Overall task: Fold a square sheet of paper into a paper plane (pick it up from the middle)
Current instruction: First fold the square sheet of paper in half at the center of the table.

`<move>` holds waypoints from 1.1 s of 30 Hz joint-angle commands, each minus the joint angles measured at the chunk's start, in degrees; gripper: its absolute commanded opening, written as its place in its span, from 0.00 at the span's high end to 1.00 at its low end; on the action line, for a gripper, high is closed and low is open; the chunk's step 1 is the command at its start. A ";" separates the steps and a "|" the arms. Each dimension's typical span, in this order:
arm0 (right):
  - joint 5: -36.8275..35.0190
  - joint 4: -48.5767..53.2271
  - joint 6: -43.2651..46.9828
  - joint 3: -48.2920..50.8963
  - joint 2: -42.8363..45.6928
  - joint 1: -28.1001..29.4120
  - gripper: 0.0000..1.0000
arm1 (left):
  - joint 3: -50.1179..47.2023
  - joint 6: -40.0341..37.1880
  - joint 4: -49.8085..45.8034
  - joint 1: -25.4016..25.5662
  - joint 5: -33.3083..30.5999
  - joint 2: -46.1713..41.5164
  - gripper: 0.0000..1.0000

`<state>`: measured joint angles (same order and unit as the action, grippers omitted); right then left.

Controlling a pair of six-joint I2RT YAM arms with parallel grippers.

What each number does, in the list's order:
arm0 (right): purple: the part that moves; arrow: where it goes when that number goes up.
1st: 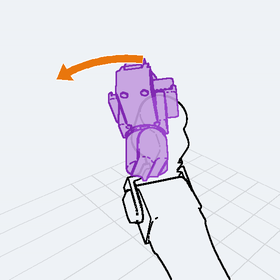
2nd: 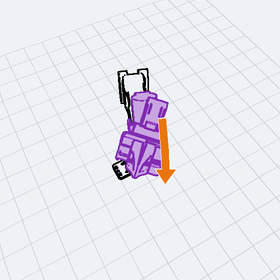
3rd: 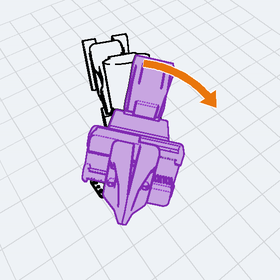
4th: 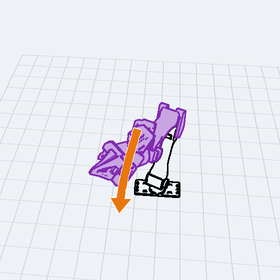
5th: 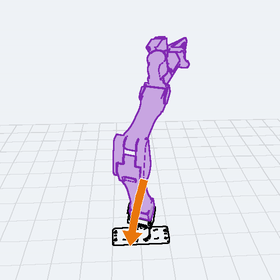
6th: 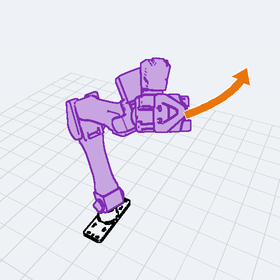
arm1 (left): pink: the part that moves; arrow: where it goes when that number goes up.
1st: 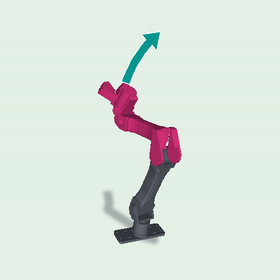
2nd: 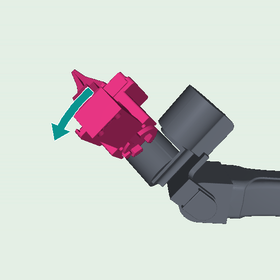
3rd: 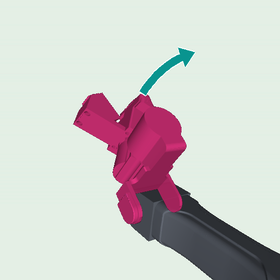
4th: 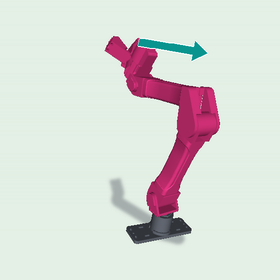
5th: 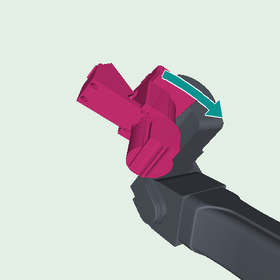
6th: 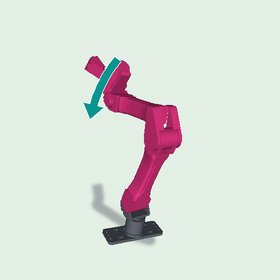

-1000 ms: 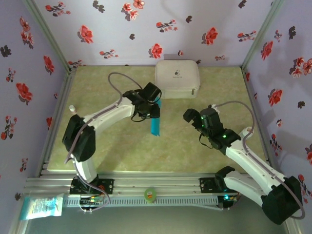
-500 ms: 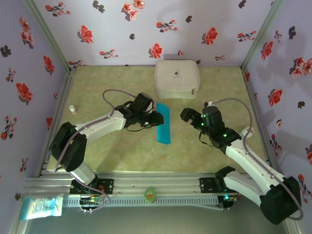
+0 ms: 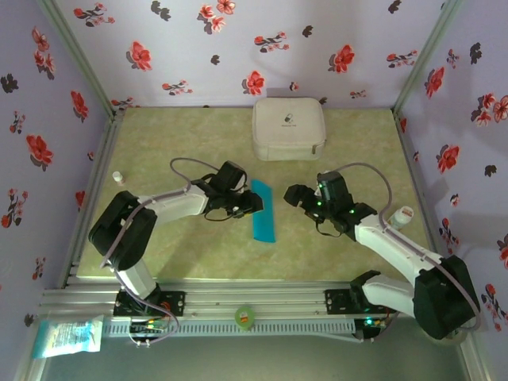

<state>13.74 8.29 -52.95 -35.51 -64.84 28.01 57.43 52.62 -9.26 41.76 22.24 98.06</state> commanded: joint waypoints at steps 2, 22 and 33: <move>1.70 -2.31 -1.31 -0.50 -1.79 -0.17 0.21 | -1.26 -0.29 1.26 -1.02 1.05 1.47 0.65; 2.61 -7.29 -2.51 -2.68 -12.35 2.93 0.26 | 4.81 -8.61 -7.73 -2.77 -1.53 7.06 0.53; 3.10 -7.68 -1.90 -2.57 -13.77 2.93 0.26 | 5.38 -9.15 -11.15 -2.82 -7.57 5.61 0.43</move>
<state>16.38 1.26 -54.65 -36.38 -77.76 30.44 61.47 44.73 -17.21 39.35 17.67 104.51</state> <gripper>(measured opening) 0.743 0.571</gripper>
